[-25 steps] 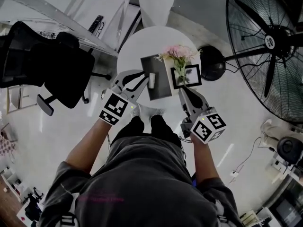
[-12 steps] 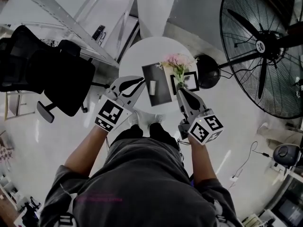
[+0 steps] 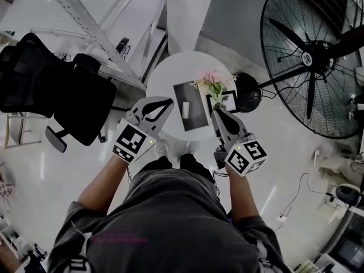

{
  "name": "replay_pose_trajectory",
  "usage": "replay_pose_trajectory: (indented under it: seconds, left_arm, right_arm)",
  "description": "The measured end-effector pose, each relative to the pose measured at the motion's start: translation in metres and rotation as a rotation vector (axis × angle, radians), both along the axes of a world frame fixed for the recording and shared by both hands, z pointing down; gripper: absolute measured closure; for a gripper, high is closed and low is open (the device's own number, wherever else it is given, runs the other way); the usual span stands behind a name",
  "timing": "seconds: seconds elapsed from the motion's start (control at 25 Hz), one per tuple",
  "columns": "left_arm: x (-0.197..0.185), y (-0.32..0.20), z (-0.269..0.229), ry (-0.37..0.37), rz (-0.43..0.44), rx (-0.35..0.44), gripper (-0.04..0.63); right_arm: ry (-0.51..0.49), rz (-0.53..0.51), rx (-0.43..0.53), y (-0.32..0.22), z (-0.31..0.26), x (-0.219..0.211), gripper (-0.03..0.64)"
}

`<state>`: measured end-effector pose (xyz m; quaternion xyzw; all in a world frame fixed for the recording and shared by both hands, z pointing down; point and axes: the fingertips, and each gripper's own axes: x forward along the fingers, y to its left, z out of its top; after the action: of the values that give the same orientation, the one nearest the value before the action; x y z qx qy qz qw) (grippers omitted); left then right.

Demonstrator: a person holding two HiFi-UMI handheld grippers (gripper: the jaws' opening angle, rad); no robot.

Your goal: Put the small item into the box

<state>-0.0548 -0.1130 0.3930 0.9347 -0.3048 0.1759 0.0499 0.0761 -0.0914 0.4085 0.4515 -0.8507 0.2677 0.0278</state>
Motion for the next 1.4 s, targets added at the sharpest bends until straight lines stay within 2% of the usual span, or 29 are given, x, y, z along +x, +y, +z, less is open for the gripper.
replay_pose_trajectory:
  seconds: [0.8, 1.4]
  left_arm:
    - [-0.020, 0.018, -0.008, 0.020, 0.020, -0.003, 0.580]
    - [-0.010, 0.022, -0.004, 0.017, 0.027, -0.016, 0.580]
  right_arm:
    - [0.047, -0.036, 0.078, 0.014, -0.023, -0.027, 0.595]
    - [0.057, -0.049, 0.077, 0.018, -0.019, -0.022, 0.595]
